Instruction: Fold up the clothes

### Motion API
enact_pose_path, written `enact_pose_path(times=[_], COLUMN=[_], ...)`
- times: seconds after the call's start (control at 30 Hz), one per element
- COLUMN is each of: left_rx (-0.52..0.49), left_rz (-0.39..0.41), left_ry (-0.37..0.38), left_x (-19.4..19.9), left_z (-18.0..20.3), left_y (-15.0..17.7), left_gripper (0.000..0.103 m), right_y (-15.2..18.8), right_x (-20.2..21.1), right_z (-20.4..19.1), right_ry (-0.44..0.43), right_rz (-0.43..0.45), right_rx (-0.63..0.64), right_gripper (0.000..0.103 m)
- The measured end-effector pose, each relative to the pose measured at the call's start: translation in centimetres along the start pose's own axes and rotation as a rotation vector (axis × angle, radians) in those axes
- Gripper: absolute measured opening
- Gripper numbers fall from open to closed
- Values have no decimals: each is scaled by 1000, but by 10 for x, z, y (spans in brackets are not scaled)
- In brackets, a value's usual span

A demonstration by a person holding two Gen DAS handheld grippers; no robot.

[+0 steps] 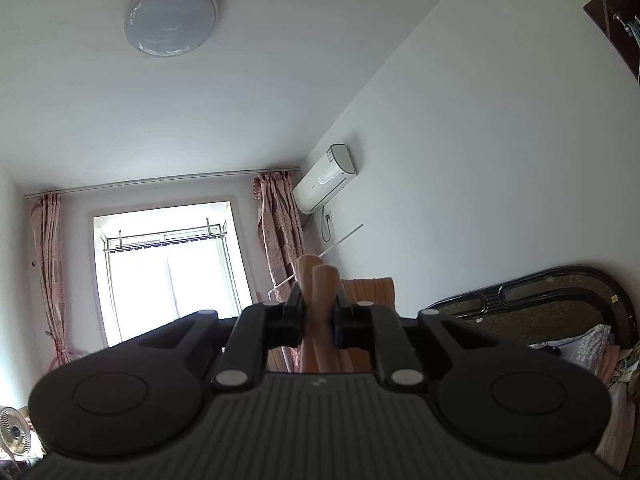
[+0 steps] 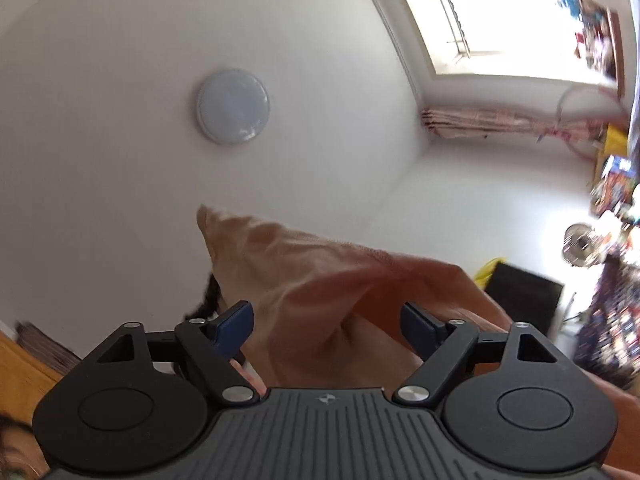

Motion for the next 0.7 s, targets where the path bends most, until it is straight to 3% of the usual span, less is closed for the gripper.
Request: enact_pose_path(times=[0.07, 0.13, 0.2, 0.23, 0.43, 0.57, 0.7], left_rx=[-5, -8, -6, -5, 54, 40, 118], left_rz=[-5, -10, 1, 7, 38, 116, 189], left_ry=[-35, -71, -99, -112, -139, -118, -93], left_x=[7, 15, 22, 26, 36, 29, 28], left_z=[-8, -17, -27, -32, -58, -51, -50], left_y=[1, 3, 2, 1, -4, -24, -50], left_gripper=[15, 15, 15, 15, 15, 16, 16], right_y=[-3, -3, 0, 2, -30, -60, -71], right_x=[0, -8, -13, -15, -22, -69, -108], right_z=[2, 1, 0, -3, -43, -114, -193], right_ry=[-73, -96, -79, -56, 161, 305, 397], right_rz=[36, 45, 24, 9, -74, -160, -220], right_rx=[-38, -66, -69, -51, 226, 524, 725], right_gripper=[71, 55, 19, 12, 10, 10, 9])
Point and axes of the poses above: each gripper's, at about its wrist camera, not at the fingertips, and x roughly against the way its jaws point, z to its right, y to its underside, the point moved 10 cm from there along -x, roughly the way its jaws point, and after that the axes turned 14 degrees about x, right-handed, at the moved point
